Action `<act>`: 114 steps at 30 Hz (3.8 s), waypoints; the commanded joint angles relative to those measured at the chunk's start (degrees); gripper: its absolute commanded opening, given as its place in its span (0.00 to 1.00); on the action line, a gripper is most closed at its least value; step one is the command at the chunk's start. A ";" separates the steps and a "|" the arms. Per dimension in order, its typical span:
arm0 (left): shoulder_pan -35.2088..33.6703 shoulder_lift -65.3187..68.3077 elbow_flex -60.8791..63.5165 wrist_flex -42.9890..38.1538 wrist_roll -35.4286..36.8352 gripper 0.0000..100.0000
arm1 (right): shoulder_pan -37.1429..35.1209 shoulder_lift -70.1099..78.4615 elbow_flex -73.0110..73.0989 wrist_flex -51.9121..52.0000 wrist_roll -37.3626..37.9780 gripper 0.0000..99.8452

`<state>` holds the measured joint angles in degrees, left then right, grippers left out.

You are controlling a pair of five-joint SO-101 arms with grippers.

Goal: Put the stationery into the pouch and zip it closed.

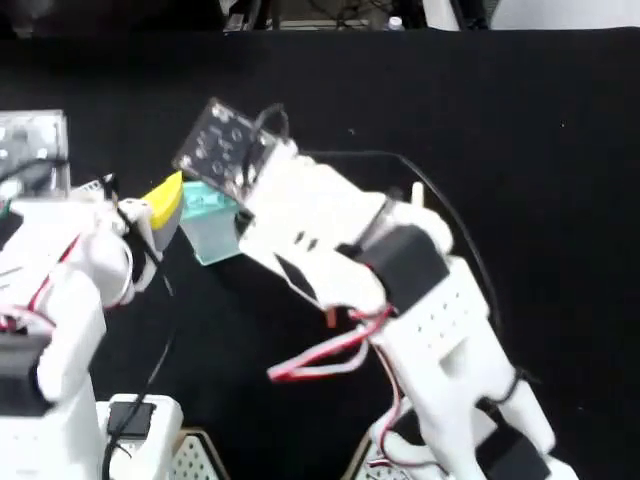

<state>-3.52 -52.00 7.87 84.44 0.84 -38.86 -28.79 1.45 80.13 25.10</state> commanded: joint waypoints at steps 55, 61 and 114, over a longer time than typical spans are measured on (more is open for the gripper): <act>2.42 15.38 -12.70 10.64 3.96 0.23 | 4.31 -10.33 17.10 -10.20 0.62 0.01; 1.80 15.65 -12.53 10.64 3.69 0.03 | 4.31 -10.33 17.10 -10.20 0.62 0.01; -0.04 15.38 -17.01 12.84 2.55 0.03 | 25.14 -35.82 21.58 -2.90 -3.78 0.26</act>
<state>-1.58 -36.00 -4.53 95.60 4.18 -16.79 -67.03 20.97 79.25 24.57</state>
